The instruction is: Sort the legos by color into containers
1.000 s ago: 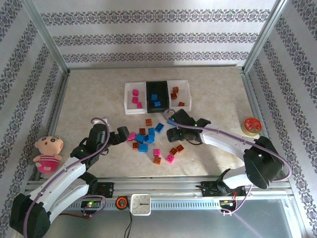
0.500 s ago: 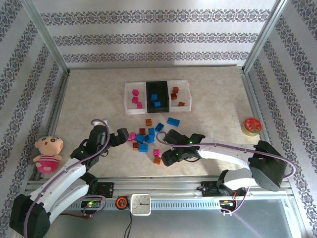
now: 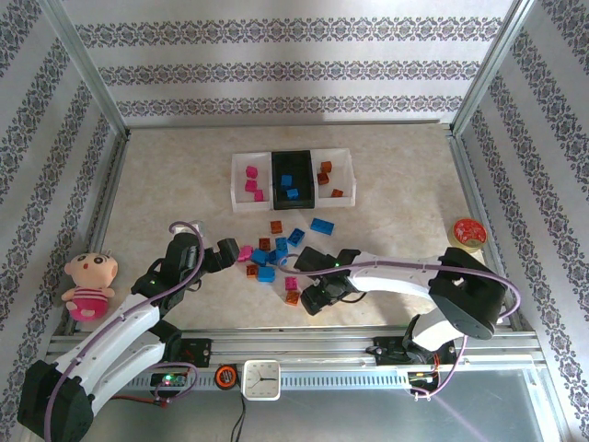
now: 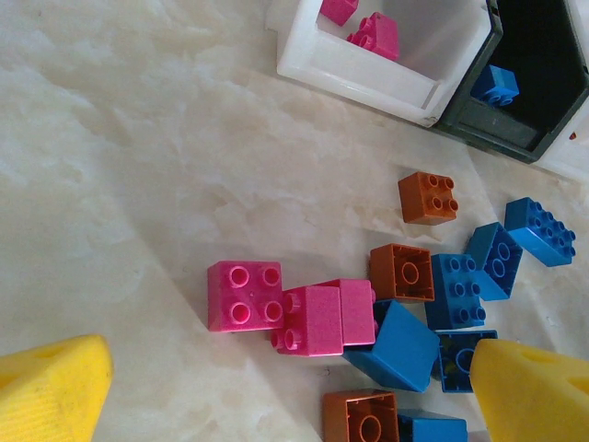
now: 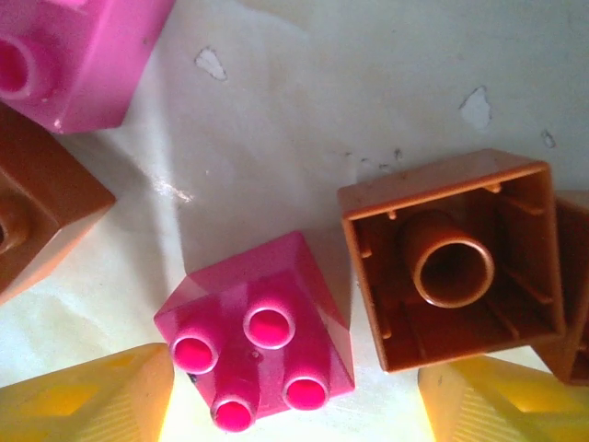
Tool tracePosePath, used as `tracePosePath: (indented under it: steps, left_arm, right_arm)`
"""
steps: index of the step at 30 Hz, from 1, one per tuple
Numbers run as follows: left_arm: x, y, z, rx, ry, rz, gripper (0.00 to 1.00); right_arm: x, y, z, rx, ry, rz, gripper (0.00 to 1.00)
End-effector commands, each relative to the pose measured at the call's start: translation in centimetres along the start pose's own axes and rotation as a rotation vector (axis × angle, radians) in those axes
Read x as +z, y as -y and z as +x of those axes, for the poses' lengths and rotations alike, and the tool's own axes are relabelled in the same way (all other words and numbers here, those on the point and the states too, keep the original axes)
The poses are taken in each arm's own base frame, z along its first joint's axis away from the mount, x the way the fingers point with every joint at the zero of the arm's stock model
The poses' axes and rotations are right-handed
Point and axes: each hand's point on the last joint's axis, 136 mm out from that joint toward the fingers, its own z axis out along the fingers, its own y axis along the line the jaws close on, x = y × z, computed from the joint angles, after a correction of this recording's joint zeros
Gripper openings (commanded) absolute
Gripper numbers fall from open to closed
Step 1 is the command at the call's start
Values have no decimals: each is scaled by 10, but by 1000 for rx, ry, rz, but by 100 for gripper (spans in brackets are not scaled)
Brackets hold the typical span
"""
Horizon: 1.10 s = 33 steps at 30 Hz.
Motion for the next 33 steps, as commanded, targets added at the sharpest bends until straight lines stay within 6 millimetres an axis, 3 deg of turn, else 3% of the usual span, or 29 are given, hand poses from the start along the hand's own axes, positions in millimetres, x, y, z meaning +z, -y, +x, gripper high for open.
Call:
tracePosePath:
  steps: [1,9,13,20,25,28,31,33]
  left_arm:
    - [-1,-5,2,-13,2,-20,100]
    - [-2,-3,0,-14,4,-14,100]
    - [-1,-3,0,-16,7,-11,100]
    - [-1,-2,1,-18,1,-8,100]
    - [-4,-1,-3,-14,8,-11,100]
    - [-7,1,-8,-10,29,-7,99]
    - [-10,2,-13,-9,44,-10,99]
    - [-11,1,-14,-7,44,-18,99]
  right_arm:
    - [0,-9,-14,-80,37,21,69]
    - [-8,-11,-19,-124,63,83,67]
    - [-1,-7,-15,-128,39,103,65]
    - [0,-7,-14,-131,45,98,43]
    - [-33,-19,-22,-151,133,9,31]
    - [-64,-28,-48,-144,233,-58,29]
    - [-93,-30,-97,-116,359,-105,29]
    - [-107,-28,-140,-87,442,-116,29]
